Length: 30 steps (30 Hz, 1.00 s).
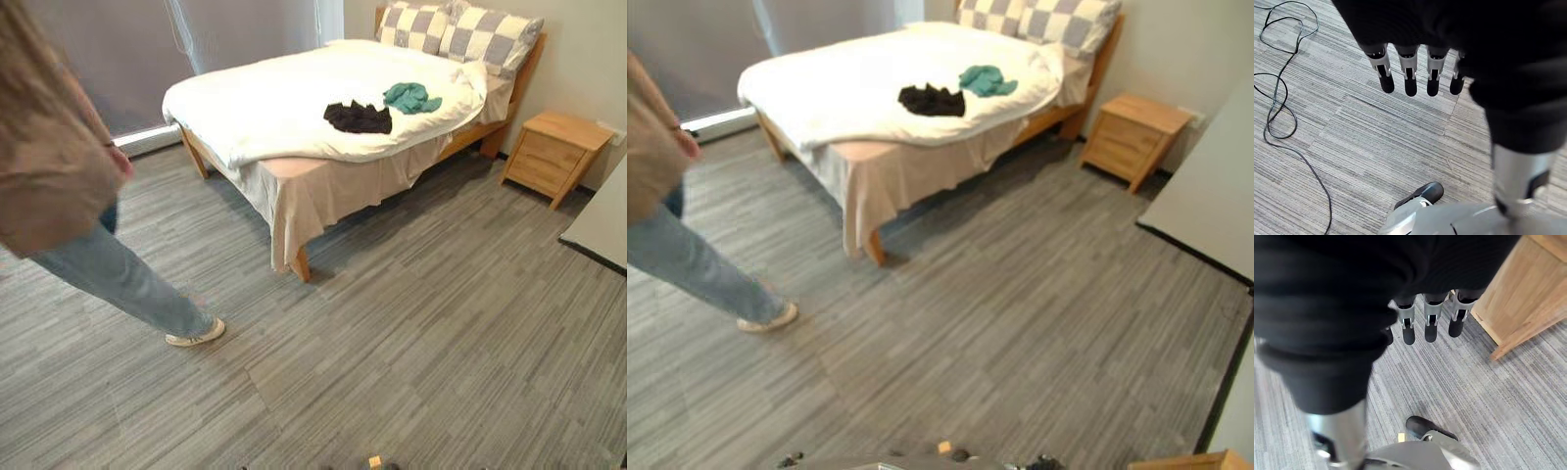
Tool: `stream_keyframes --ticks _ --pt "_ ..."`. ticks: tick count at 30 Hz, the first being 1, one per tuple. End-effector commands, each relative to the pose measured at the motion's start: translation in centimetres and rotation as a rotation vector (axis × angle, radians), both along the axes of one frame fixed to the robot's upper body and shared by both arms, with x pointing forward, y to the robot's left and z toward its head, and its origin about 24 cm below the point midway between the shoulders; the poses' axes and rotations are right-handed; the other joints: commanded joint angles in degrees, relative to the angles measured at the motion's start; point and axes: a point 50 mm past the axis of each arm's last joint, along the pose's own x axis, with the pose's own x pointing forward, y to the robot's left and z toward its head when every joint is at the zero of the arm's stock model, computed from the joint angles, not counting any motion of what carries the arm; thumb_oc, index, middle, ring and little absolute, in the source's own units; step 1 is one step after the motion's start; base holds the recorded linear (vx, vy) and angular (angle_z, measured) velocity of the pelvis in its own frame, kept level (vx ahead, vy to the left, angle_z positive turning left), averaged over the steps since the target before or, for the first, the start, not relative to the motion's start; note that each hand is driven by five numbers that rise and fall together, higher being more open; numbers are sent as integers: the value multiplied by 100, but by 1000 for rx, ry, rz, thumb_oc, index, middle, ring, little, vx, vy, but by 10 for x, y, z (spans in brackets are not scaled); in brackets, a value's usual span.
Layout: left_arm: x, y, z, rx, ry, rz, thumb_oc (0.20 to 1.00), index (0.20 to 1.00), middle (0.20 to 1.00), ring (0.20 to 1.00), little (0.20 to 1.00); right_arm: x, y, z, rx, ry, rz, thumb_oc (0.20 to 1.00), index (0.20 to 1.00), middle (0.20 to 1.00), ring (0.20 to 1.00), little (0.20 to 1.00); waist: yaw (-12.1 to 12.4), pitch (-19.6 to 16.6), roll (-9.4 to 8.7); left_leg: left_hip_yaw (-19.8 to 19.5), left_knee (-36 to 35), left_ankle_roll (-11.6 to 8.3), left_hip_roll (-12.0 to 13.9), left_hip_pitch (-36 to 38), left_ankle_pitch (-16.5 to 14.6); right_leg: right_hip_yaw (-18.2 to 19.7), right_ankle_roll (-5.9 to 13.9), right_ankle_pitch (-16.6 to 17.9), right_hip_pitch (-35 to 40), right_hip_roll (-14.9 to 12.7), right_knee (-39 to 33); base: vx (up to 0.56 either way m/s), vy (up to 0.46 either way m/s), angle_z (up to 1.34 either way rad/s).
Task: Tidy up the quilt and then pick up the clothes from the bed and put them into the laundry hamper.
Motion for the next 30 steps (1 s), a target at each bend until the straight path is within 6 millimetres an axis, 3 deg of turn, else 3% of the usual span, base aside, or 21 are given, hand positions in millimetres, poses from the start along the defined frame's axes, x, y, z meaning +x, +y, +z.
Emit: stream_keyframes --ticks 1,14,16,17,18,21,23,25,27,29,30 --pt "20 4 4 40 -39 -44 1000 1000 1000 1000 1000 18 -6 5 -42 -19 69 1000 1000 1000 1000 1000 7 233 -205 -151 -176 -78 -30 119 -517 90 616 -431 336 -438 -549 19 7 -5" --pt "31 8 7 34 -70 0 1000 1000 1000 1000 1000 29 -6 7 -37 -41 71 1000 1000 1000 1000 1000 33 494 -293 -134 -87 23 -114 -144 -585 48 683 -424 175 -515 -502 45 45 -5" --pt "36 12 9 41 -82 2 1000 1000 1000 1000 1000 31 -5 7 -22 -47 56 1000 1000 1000 1000 1000 56 602 -299 -131 27 121 -122 -208 -667 -28 737 -559 -209 -568 358 3 74 -4" --pt "37 12 9 41 -83 2 1000 1000 1000 1000 1000 31 -5 7 -22 -47 56 1000 1000 1000 1000 1000 59 595 -304 -128 38 124 -128 -226 -671 -23 740 -579 -240 -577 396 74 178 -2" --pt "45 15 11 48 -99 -16 1000 1000 1000 1000 1000 36 -5 8 -13 -59 37 1000 1000 1000 1000 1000 -30 836 -205 -183 208 226 -113 -120 -840 -146 1060 -443 -878 -775 1972 82 149 -1" --pt "48 17 13 56 -100 -29 1000 1000 1000 1000 1000 39 -6 10 -17 -84 3 1000 1000 1000 1000 1000 -102 963 -138 -210 255 227 -64 66 -968 -252 1001 -298 -1308 -878 2692 226 107 0" --pt "49 17 13 58 -104 -33 1000 1000 1000 1000 1000 41 -5 10 -14 -95 -6 1000 1000 1000 1000 1000 -141 1002 -150 -235 195 206 -59 228 -1036 -360 952 -311 -1417 -925 2574 353 -27 22" --pt "49 18 13 62 -98 -45 1000 1000 1000 1000 1000 38 -3 9 -10 -91 -5 1000 1000 1000 1000 1000 -292 984 -283 -338 -33 98 -103 688 -1283 -620 829 -142 -1559 -907 1035 611 -155 11" --pt "46 20 13 71 -83 -65 1000 1000 1000 1000 1000 31 -2 7 -11 -65 8 1000 1000 1000 1000 1000 -466 969 -289 -430 -176 -29 18 1051 -1503 -470 914 141 -1694 -734 -106 611 -158 18" --pt "45 20 12 72 -78 -70 1000 1000 1000 1000 1000 28 -2 6 -10 -56 9 1000 1000 1000 1000 1000 -529 942 -226 -427 -176 -69 120 1188 -1656 -360 957 241 -1793 -655 -341 518 -117 28" --pt "41 20 11 80 -55 -101 1000 1000 1000 1000 1000 15 -5 4 -16 -16 -4 1000 1000 1000 1000 1000 -588 848 -228 -528 -25 -79 119 1330 -1924 -301 943 304 -1865 -639 -356 644 -153 51"
